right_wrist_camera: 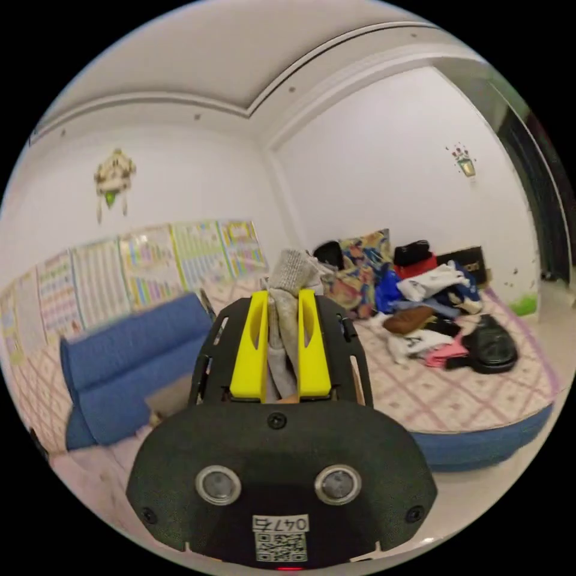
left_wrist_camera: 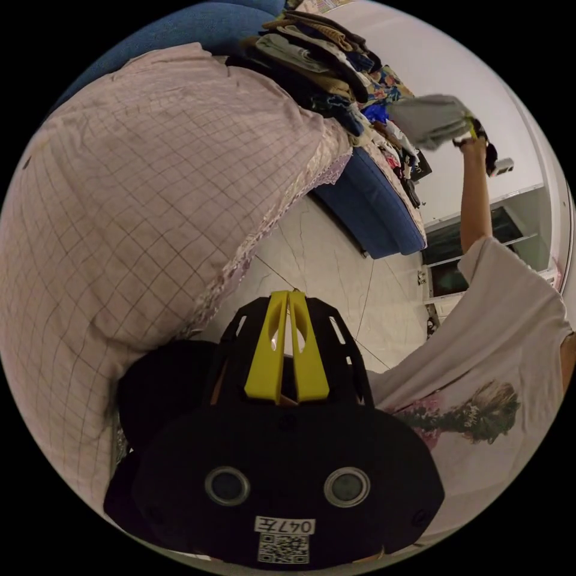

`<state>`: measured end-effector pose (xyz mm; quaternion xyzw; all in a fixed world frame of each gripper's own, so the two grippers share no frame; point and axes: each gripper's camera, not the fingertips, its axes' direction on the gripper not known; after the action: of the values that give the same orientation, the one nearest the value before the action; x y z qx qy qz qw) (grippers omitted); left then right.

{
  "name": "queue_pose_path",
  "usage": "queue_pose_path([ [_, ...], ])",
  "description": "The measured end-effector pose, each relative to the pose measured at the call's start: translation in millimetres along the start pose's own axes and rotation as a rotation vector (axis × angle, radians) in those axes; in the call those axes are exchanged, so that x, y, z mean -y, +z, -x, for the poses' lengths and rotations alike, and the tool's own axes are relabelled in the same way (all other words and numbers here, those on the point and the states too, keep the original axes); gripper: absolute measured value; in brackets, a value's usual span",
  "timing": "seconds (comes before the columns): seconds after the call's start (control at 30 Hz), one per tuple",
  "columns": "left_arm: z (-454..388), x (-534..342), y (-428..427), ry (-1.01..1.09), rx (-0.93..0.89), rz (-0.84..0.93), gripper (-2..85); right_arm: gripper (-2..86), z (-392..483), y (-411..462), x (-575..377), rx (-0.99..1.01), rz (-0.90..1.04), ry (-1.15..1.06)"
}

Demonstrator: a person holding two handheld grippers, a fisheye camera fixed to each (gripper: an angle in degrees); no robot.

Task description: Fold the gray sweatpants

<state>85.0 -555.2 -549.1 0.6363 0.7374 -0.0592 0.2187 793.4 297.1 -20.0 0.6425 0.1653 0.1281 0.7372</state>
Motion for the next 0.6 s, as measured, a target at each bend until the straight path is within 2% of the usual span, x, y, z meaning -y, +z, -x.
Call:
queue_pose_path([
  [0.07,26,3,-2,-0.017,-0.007,0.007,-1.0,3.5,-32,41,-22,0.086,-0.122,0.196],
  [0.13,45,4,-4,-0.026,-0.013,0.001,-1.0,3.6,-61,77,-53,0.078,-0.146,0.326],
  [0.3,91,5,-11,-0.039,-0.043,-0.031,-1.0,3.8,-162,163,-204,0.029,-0.055,0.689],
  [0.37,110,9,-10,-0.029,-0.053,-0.019,-1.0,3.9,-217,189,-307,-0.069,0.079,0.842],
  [0.43,122,11,-9,-0.024,-0.059,-0.01,-1.0,4.0,-252,197,-381,-0.154,0.198,0.942],
  [0.53,143,13,-8,-0.017,-0.065,-0.003,-1.0,4.3,-289,195,-459,-0.071,0.119,0.951],
  [0.6,154,12,-8,-0.014,-0.065,0.002,-1.0,4.6,-301,204,-474,-0.064,0.142,0.911],
])
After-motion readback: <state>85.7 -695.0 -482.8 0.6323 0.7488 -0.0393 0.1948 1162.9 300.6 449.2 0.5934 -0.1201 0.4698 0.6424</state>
